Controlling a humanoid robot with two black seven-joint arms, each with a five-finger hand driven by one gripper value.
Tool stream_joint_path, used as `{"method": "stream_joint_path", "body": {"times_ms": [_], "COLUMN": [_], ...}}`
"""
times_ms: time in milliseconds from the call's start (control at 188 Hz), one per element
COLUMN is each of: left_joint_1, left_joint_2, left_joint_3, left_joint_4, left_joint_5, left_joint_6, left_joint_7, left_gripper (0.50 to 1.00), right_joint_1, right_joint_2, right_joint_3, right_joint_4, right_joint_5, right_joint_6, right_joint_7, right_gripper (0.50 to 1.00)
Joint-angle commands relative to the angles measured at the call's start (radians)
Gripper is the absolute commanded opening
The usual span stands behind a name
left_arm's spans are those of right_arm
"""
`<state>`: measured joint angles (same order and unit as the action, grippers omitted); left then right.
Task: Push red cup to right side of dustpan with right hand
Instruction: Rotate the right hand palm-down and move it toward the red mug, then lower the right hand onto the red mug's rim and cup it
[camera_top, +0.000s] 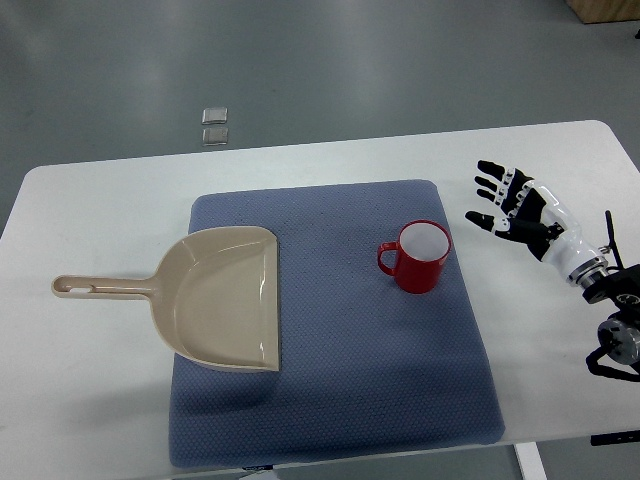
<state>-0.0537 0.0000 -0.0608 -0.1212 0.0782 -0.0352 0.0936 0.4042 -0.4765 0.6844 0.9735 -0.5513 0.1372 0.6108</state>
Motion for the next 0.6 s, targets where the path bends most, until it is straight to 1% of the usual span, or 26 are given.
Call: {"method": "stream_joint_path", "body": {"times_ms": [0,175,335,393,473,595], "left_joint_1": [0.0,0.0,0.0,0.0,0.0,0.0], "left_joint_2": [0.0,0.0,0.0,0.0,0.0,0.0], "left_joint_3": [-0.001,-0.001,0.001,0.001,-0.001,-0.001], "left_joint_4": [0.0,0.0,0.0,0.0,0.0,0.0], "left_joint_5": [0.0,0.0,0.0,0.0,0.0,0.0], "left_joint_6": [0.0,0.0,0.0,0.0,0.0,0.0], "left_joint_7": [0.0,0.0,0.0,0.0,0.0,0.0], "left_gripper": [1.0,1.0,1.0,1.0,1.0,1.0], "right_joint_1": [-0.011,-0.015,-0.019,-0.021,-0.021,-0.021], "right_joint_2": [0.004,0.007,0.007,0.007,0.009,0.015], "right_joint_3": [0.0,-0.002,0.0,0.006,0.012,0.046], "right_joint_4": [0.007,0.007,0.014,0.016,0.017,0.019], "right_joint_5": [-0.068,-0.168,-0.179,-0.179,-0.173,-0.165], "right_joint_6": [0.001,0.001,0.007,0.027,0.076,0.091], "right_joint_7": [0.0,0.0,0.0,0.0,0.0,0.0], "right_gripper": [0.926,0.926,0.926,0.926,0.926,0.926]}}
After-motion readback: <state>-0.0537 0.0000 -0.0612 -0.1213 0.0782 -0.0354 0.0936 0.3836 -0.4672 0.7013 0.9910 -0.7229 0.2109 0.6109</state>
